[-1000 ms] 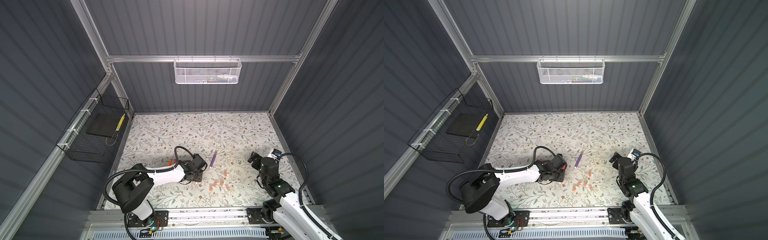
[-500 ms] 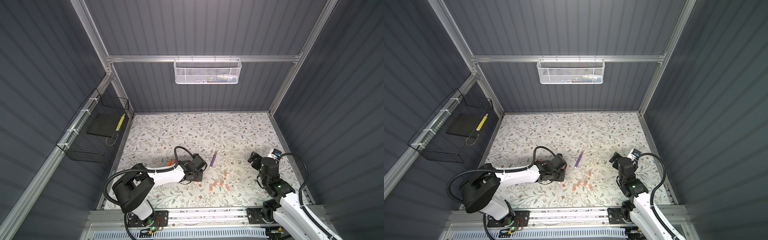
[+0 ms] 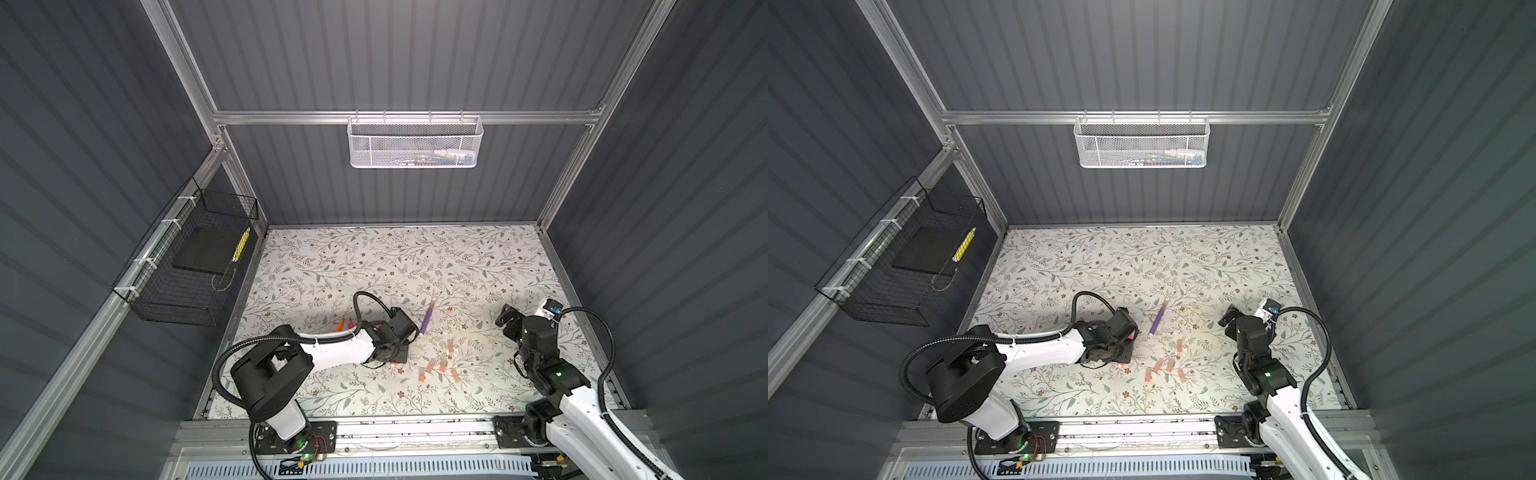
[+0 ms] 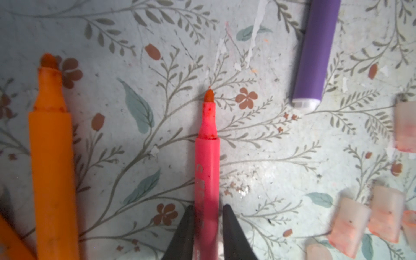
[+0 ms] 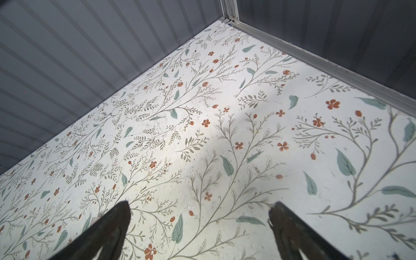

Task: Insert the pens into the pen caps
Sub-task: 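Move the left gripper over the pink marker and close on its body, then raise the pink marker tip-up with the left gripper while the right gripper approaches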

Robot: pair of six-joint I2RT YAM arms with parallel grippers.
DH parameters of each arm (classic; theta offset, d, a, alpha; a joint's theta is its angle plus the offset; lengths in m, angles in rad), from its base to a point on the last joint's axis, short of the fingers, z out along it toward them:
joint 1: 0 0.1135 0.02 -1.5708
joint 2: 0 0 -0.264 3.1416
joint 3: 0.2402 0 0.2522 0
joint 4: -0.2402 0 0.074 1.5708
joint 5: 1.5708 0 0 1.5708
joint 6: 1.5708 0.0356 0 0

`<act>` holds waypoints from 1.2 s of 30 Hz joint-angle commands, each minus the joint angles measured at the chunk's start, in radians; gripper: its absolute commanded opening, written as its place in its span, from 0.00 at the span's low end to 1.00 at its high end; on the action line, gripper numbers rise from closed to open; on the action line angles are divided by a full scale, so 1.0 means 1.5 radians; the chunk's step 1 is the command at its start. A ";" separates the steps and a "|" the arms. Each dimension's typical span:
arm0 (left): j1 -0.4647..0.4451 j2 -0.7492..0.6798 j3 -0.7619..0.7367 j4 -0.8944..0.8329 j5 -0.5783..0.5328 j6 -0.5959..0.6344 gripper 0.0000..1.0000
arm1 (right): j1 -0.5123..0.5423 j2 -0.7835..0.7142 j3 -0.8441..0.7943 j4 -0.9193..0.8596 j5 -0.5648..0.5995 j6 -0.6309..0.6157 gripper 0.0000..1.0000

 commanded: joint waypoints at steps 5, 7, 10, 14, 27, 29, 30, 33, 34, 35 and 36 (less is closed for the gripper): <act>-0.018 0.060 -0.013 -0.098 -0.003 0.007 0.15 | -0.002 -0.007 -0.007 0.001 0.000 -0.008 0.99; -0.018 0.065 -0.020 -0.077 0.008 0.004 0.09 | -0.002 -0.013 -0.009 0.002 0.000 -0.008 0.99; -0.018 0.068 -0.024 -0.047 0.021 -0.005 0.04 | -0.002 -0.016 -0.011 0.001 0.000 -0.007 0.99; -0.018 0.073 -0.013 -0.021 0.032 -0.009 0.00 | -0.002 -0.015 -0.010 0.001 -0.001 -0.008 0.99; 0.054 -0.032 0.024 0.106 0.063 -0.026 0.00 | 0.000 -0.015 0.001 -0.001 -0.122 0.021 0.99; 0.056 -0.061 0.003 0.127 0.034 -0.033 0.00 | 0.013 0.005 0.000 0.040 -0.208 0.047 0.95; 0.057 -0.074 -0.009 0.135 0.024 -0.033 0.00 | 0.026 0.016 0.002 0.057 -0.235 0.059 0.94; 0.057 -0.112 -0.062 0.179 0.041 -0.018 0.00 | 0.124 0.058 0.034 0.085 -0.236 0.090 0.93; 0.057 -0.123 -0.080 0.193 0.055 -0.009 0.00 | 0.175 0.075 0.049 0.094 -0.214 0.094 0.93; 0.057 -0.135 -0.090 0.203 0.061 0.000 0.00 | 0.223 0.096 0.062 0.109 -0.193 0.096 0.94; 0.057 -0.144 -0.089 0.200 0.061 0.009 0.00 | 0.256 0.115 0.069 0.126 -0.181 0.101 0.94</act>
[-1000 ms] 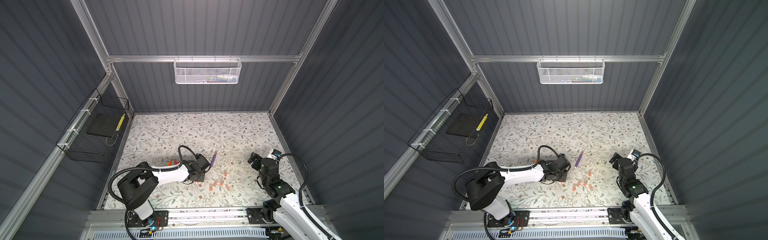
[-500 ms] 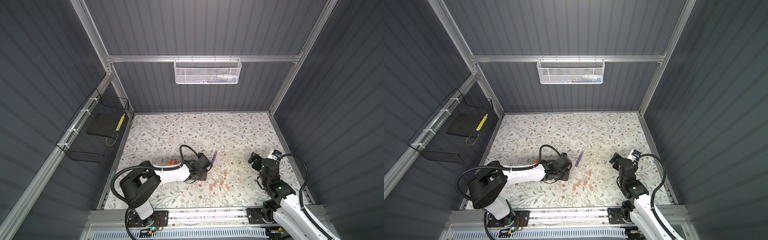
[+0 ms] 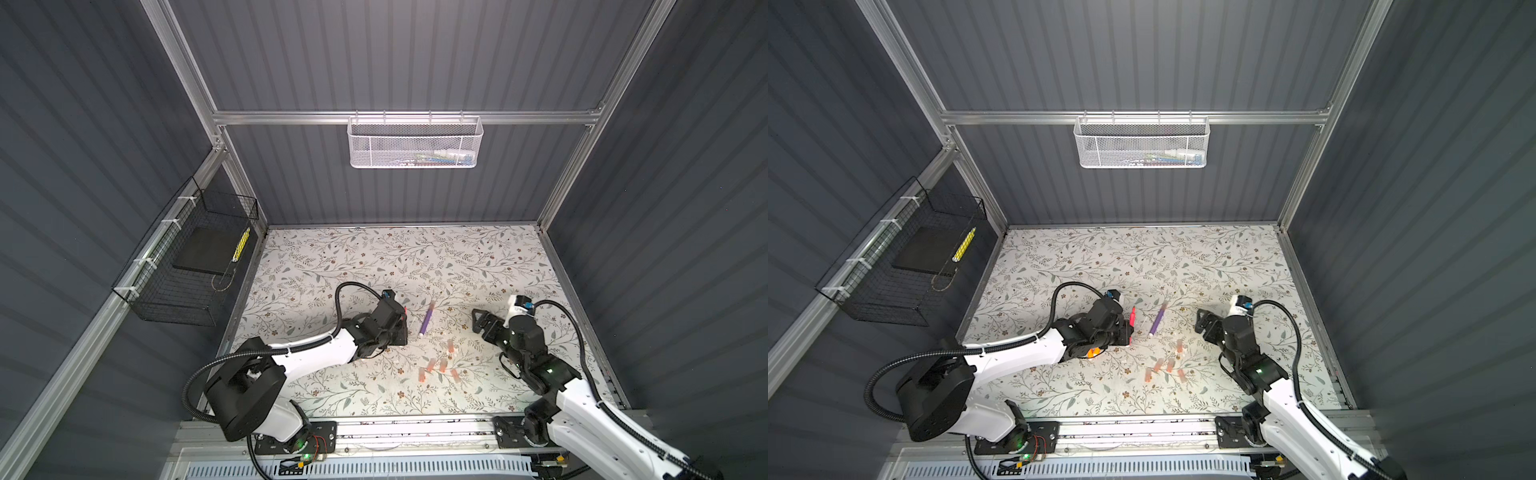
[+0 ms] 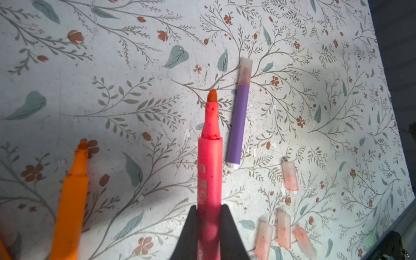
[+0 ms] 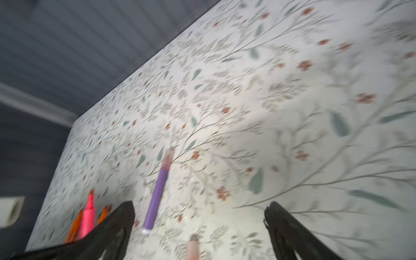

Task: Insert the pens into the pen caps
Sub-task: 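Raise the pink marker tip-up with the left gripper while the right gripper approaches, then move the open right gripper up to the pink marker tip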

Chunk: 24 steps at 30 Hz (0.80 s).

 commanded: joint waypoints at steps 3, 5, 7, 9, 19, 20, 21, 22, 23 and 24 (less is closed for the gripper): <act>-0.006 -0.037 -0.052 0.102 0.063 0.038 0.00 | 0.133 0.096 0.050 0.151 -0.017 0.062 0.92; -0.006 -0.027 -0.066 0.142 0.088 0.033 0.00 | 0.160 0.136 0.051 0.202 -0.029 0.076 0.90; -0.007 -0.012 -0.062 0.154 0.102 0.037 0.00 | 0.183 0.162 0.062 0.216 -0.020 0.085 0.89; -0.007 -0.004 -0.066 0.182 0.130 0.034 0.00 | 0.200 0.184 0.072 0.229 -0.020 0.093 0.88; -0.007 -0.029 -0.095 0.244 0.174 0.037 0.00 | 0.229 0.281 0.084 0.305 -0.033 0.125 0.76; -0.008 -0.031 -0.095 0.245 0.178 0.036 0.00 | 0.229 0.290 0.089 0.304 -0.032 0.127 0.73; -0.008 -0.032 -0.094 0.246 0.182 0.035 0.00 | 0.229 0.298 0.092 0.305 -0.032 0.130 0.71; -0.009 -0.034 -0.093 0.247 0.187 0.036 0.00 | 0.229 0.307 0.096 0.306 -0.031 0.131 0.69; -0.010 -0.037 -0.093 0.247 0.190 0.037 0.00 | 0.229 0.317 0.100 0.309 -0.033 0.132 0.67; -0.011 -0.041 -0.095 0.249 0.192 0.039 0.00 | 0.229 0.324 0.101 0.313 -0.031 0.132 0.65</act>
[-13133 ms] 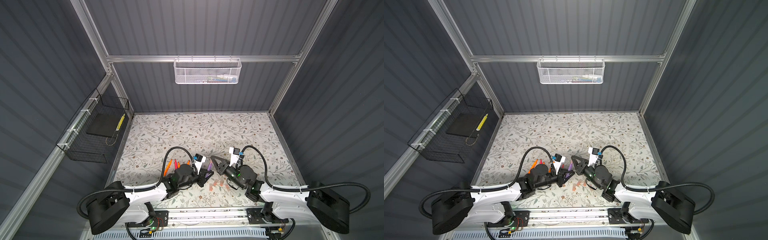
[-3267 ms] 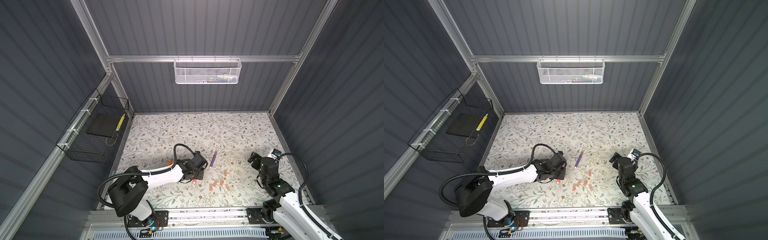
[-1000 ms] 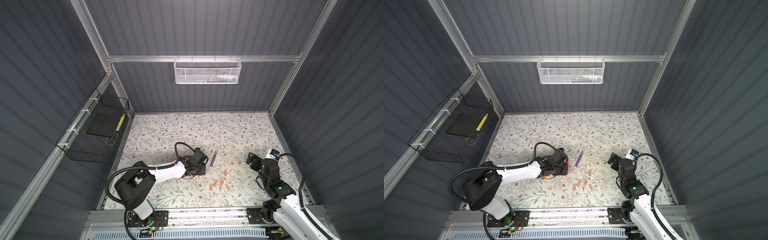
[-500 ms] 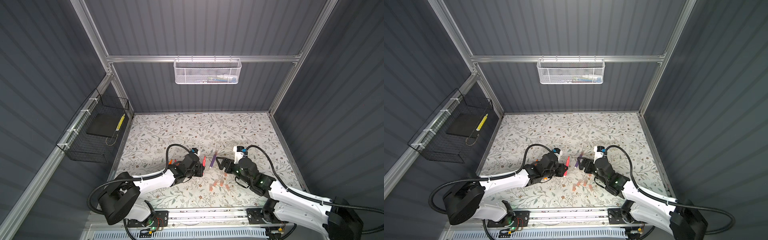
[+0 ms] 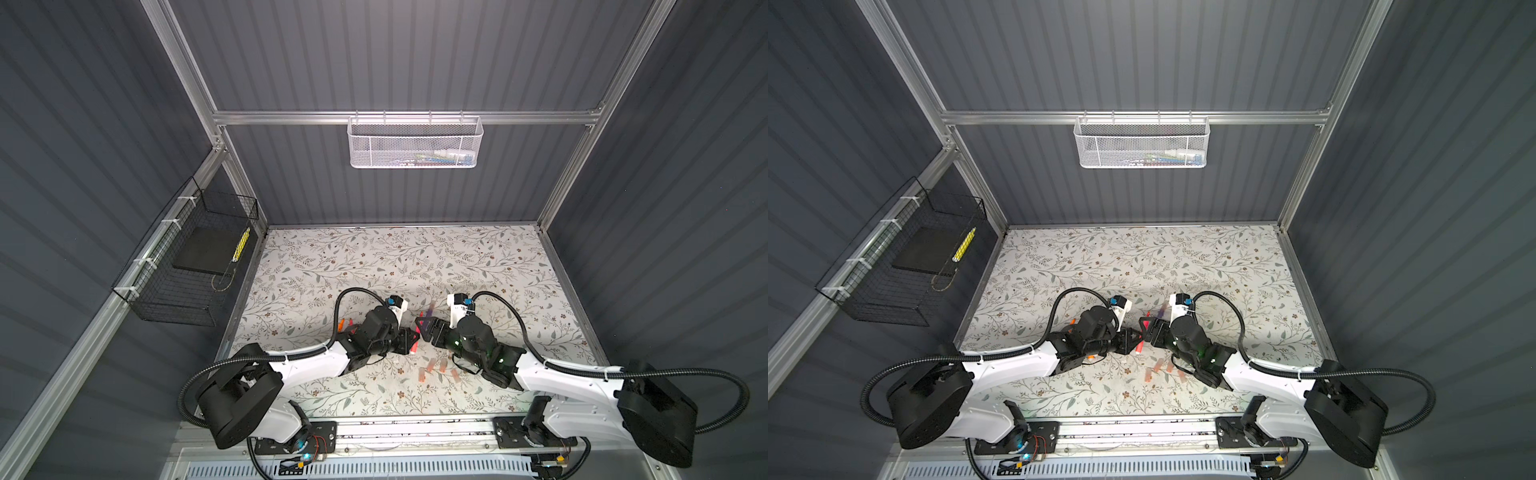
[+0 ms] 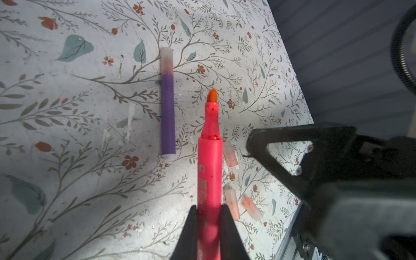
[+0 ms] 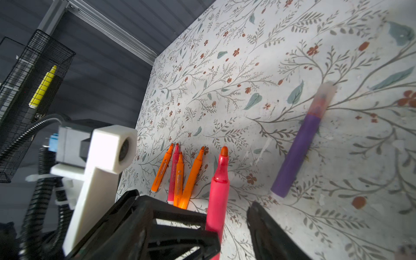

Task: Insert the pens into the pen caps
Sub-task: 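Move the open right gripper up to the pink marker tip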

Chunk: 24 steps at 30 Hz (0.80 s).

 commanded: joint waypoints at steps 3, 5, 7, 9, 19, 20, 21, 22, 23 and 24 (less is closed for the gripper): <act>-0.008 -0.032 -0.014 0.027 0.027 0.017 0.00 | 0.002 0.040 0.027 0.038 0.002 0.011 0.57; -0.010 -0.036 -0.017 0.030 0.029 0.020 0.00 | 0.002 0.055 0.030 0.051 -0.002 0.010 0.50; -0.011 -0.038 -0.015 0.029 0.033 0.022 0.00 | 0.002 0.065 0.036 0.052 -0.004 0.009 0.46; -0.011 -0.036 -0.009 0.025 0.040 0.023 0.00 | 0.002 0.070 0.044 0.043 -0.003 0.008 0.40; -0.014 -0.032 -0.007 0.023 0.042 0.033 0.00 | 0.002 0.068 0.041 0.036 0.011 0.005 0.07; -0.013 -0.030 -0.004 0.021 0.041 0.032 0.00 | 0.002 0.068 0.042 0.036 0.009 0.006 0.05; -0.013 -0.028 -0.002 0.019 0.044 0.032 0.00 | 0.002 0.068 0.043 0.035 0.006 0.007 0.03; -0.013 -0.024 -0.001 0.019 0.045 0.032 0.00 | 0.002 0.068 0.045 0.034 0.003 0.006 0.02; -0.013 -0.022 0.001 0.019 0.047 0.033 0.00 | 0.002 0.069 0.046 0.033 0.002 0.005 0.01; -0.013 -0.020 0.001 0.019 0.047 0.033 0.02 | 0.003 0.069 0.046 0.032 0.002 0.005 0.00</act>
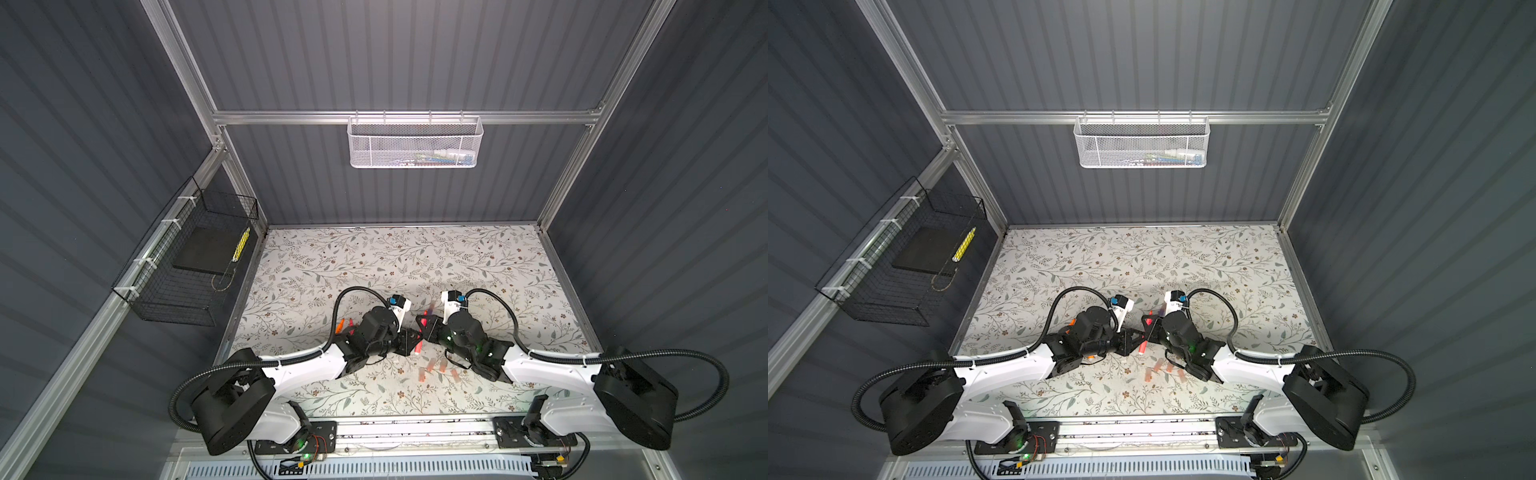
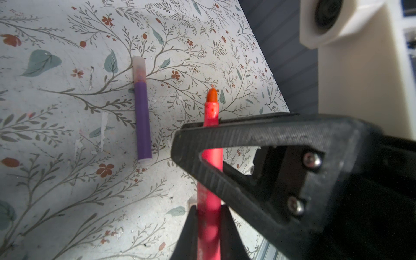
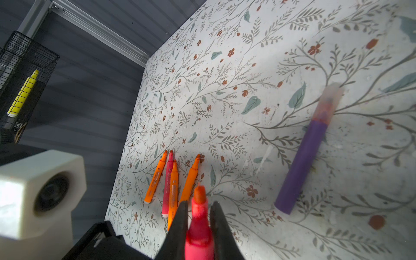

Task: Insert the pens into the pen caps
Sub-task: 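Move the open right gripper up to the pink marker tip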

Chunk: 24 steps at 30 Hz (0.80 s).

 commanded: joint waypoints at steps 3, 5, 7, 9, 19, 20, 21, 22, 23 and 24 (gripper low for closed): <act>-0.005 0.011 0.007 0.003 0.017 0.019 0.11 | 0.004 -0.002 0.013 0.012 -0.012 -0.001 0.00; -0.005 0.014 0.006 0.007 0.016 0.021 0.17 | 0.006 -0.001 0.012 0.017 -0.013 -0.001 0.00; -0.005 0.019 0.007 0.007 0.013 0.020 0.23 | 0.010 -0.002 0.013 0.019 -0.014 -0.002 0.00; -0.005 0.025 0.012 0.008 0.017 0.019 0.27 | 0.013 -0.005 0.016 0.016 -0.015 0.000 0.00; -0.005 0.031 0.005 0.022 0.011 0.013 0.37 | 0.043 0.004 0.018 0.046 -0.008 -0.002 0.00; -0.005 0.029 0.005 0.021 0.009 0.011 0.36 | 0.046 0.006 0.022 0.044 -0.008 -0.002 0.00; -0.004 0.025 0.003 0.021 0.008 0.010 0.34 | 0.048 0.008 0.025 0.041 -0.009 0.000 0.00; -0.005 0.020 0.003 0.020 0.006 0.009 0.32 | 0.051 0.010 0.028 0.039 -0.009 0.000 0.00; -0.005 0.017 0.002 0.018 0.004 0.009 0.29 | 0.054 0.011 0.028 0.041 -0.009 0.000 0.00; -0.004 0.013 -0.001 0.016 0.000 0.009 0.27 | 0.056 0.012 0.027 0.044 -0.007 0.001 0.00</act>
